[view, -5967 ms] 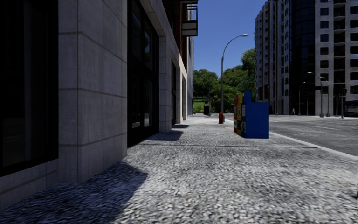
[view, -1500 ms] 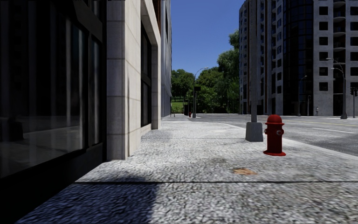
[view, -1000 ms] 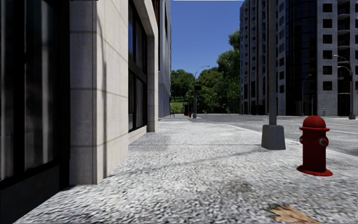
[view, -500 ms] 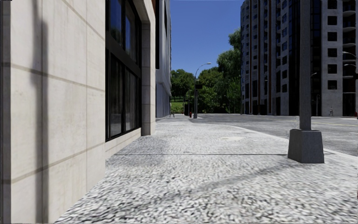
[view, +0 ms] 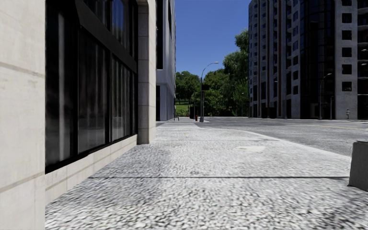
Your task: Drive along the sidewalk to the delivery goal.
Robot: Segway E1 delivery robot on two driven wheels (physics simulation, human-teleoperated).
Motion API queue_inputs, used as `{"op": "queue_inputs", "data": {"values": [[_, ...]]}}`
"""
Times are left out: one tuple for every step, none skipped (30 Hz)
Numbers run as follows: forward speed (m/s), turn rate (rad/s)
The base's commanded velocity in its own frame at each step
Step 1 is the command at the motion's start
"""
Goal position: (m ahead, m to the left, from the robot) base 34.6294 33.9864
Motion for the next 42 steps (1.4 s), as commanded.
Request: {"op": "queue_inputs", "data": {"values": [[2.00,0.00],[2.00,0.00],[2.00,0.00],[2.00,0.00],[2.00,0.00],[2.00,0.00],[2.00,0.00],[2.00,0.00],[2.00,0.00],[2.00,0.00],[2.00,0.00],[2.00,0.00],[2.00,0.00],[2.00,0.00],[2.00,0.00],[2.00,0.00],[2.00,0.00],[2.00,0.00],[2.00,0.00],[2.00,0.00],[2.00,0.00],[2.00,0.00],[2.00,0.00],[2.00,0.00],[2.00,0.00],[2.00,0.00],[2.00,0.00],[2.00,0.00],[2.00,0.00],[2.00,0.00],[2.00,0.00],[2.00,0.00],[2.00,0.00],[2.00,0.00],[2.00,0.00],[2.00,0.00],[2.00,0.00],[2.00,0.00],[2.00,0.00],[2.00,0.00],[2.00,0.00],[2.00,0.00]]}}
